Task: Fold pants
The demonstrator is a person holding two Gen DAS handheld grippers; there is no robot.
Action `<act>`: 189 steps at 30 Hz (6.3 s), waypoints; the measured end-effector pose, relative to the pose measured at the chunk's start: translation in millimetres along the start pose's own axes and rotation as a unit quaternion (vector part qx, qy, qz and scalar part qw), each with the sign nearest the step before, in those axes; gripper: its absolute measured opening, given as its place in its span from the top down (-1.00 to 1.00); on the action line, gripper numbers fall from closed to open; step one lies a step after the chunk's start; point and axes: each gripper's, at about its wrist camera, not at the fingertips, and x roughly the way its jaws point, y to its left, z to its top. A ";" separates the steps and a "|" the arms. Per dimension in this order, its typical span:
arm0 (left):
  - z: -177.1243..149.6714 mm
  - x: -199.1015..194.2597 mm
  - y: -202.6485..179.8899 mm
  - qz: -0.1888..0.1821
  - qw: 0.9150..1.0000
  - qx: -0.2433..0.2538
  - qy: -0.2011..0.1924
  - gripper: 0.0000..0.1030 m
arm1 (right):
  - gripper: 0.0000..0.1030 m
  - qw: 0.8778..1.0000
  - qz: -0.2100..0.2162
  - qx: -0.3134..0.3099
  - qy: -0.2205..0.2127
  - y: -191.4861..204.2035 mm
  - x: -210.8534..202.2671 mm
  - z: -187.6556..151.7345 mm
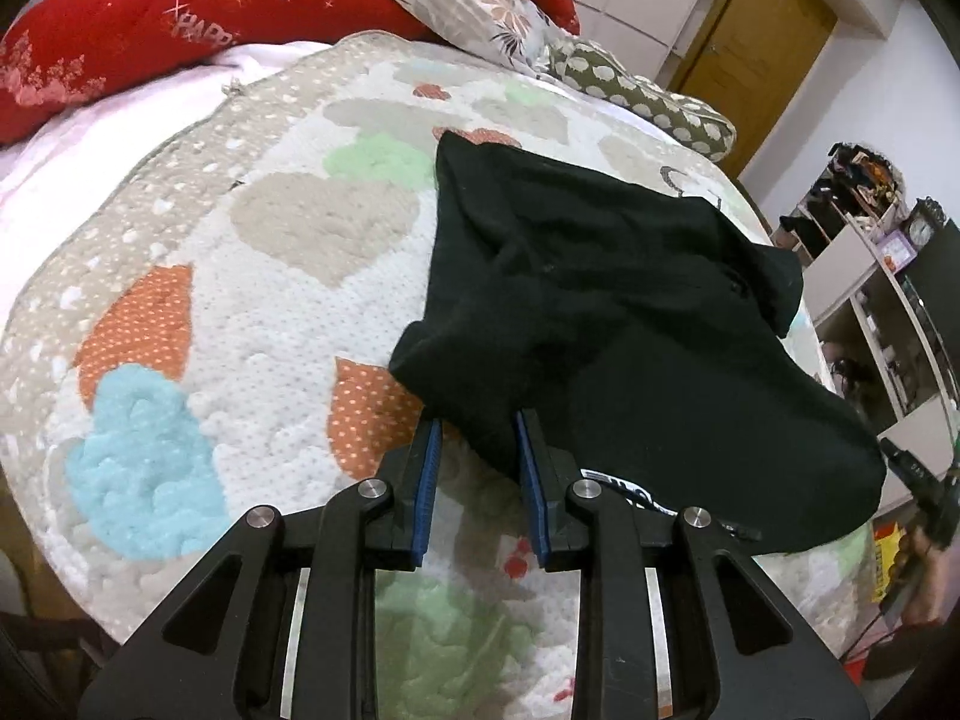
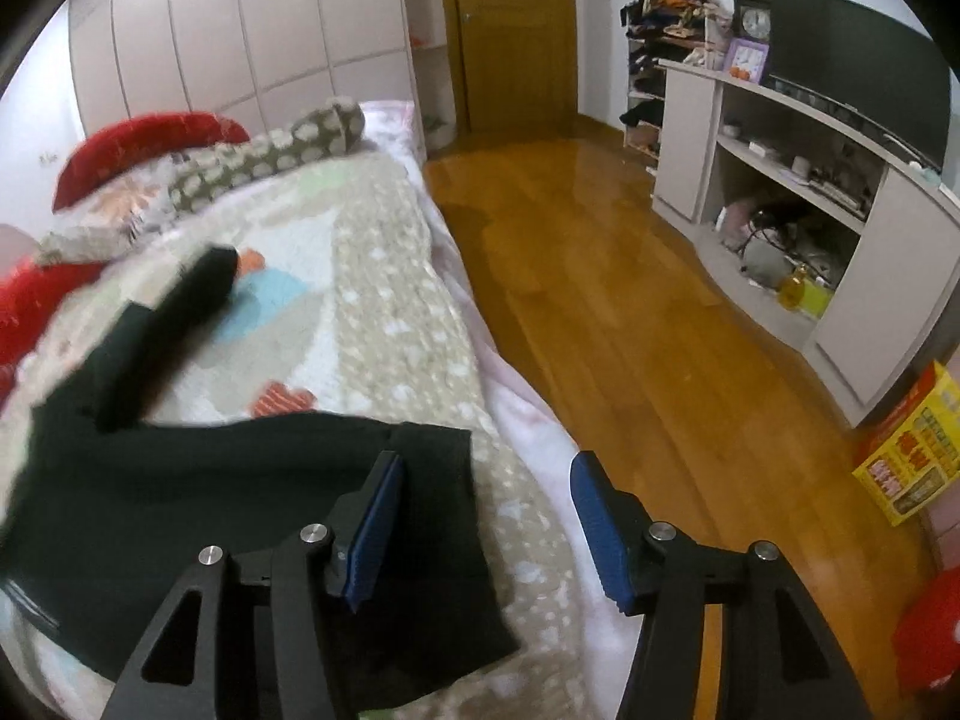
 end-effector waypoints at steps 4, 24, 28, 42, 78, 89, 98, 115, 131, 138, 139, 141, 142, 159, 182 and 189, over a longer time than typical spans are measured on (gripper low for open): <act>-1.3 -11.4 -6.0 0.024 0.999 0.023 -0.019 0.53 | -0.06 0.999 0.031 -0.020 -0.029 12.0 -25.5 4.2; 7.3 37.8 -5.0 0.038 0.999 -0.006 0.005 -0.16 | -0.09 0.975 0.157 -0.142 0.067 119.3 19.6 -49.9; 5.7 41.6 4.1 0.028 0.999 -0.024 0.011 -0.16 | -0.09 0.971 0.184 -0.140 0.064 130.3 14.5 -46.1; 5.3 40.5 -0.9 0.020 1.000 -0.015 0.016 -0.28 | -0.09 0.950 0.243 -0.177 0.084 193.2 8.5 -61.8; -4.8 0.6 46.5 -0.015 0.998 -0.052 0.029 -0.05 | -0.11 0.863 0.376 -0.315 0.118 334.5 -8.7 -89.3; 61.8 3.9 57.0 -0.001 0.999 -0.036 -0.013 -0.46 | -0.13 0.919 0.276 -0.278 0.035 322.4 51.9 28.7; 138.5 83.8 51.6 -0.024 0.999 0.014 0.034 -0.46 | -0.18 0.932 0.241 -0.263 0.055 337.7 111.8 71.9; 178.7 167.0 11.1 -0.019 0.990 0.117 0.071 0.46 | 0.45 0.932 0.253 -0.234 0.110 348.5 173.9 84.6; 122.8 -15.1 -32.3 -0.104 0.972 0.186 -0.097 0.70 | 0.96 0.919 0.313 -0.237 -0.035 269.1 0.2 61.3; 41.9 -41.6 -24.9 -0.137 0.967 0.191 -0.098 0.70 | 0.97 0.915 0.352 -0.197 -0.016 203.3 -48.4 -16.2; 31.8 -36.0 -21.0 -0.137 0.969 0.184 -0.087 0.70 | 0.97 0.919 0.346 -0.189 -0.008 196.5 -44.5 -23.1; 23.3 -24.8 -12.2 -0.145 0.975 0.158 -0.062 0.70 | 0.96 0.926 0.350 -0.138 0.014 179.7 -27.2 -22.4; 17.3 -16.9 -8.8 -0.146 0.978 0.143 -0.047 0.70 | 0.94 0.928 0.354 -0.115 0.028 175.2 -18.9 -19.1; -62.5 -13.0 -44.3 -0.125 0.961 0.245 -0.032 0.70 | -0.26 0.949 0.270 -0.004 0.164 249.3 107.6 82.9; 26.6 -15.6 3.3 -0.061 0.971 0.201 -0.114 0.69 | 0.98 0.939 0.329 -0.061 0.085 124.7 -34.9 -17.3; -2.8 -1.0 -1.7 -0.059 0.973 0.208 -0.078 0.69 | 0.52 0.943 0.313 0.052 0.097 110.6 22.9 -8.5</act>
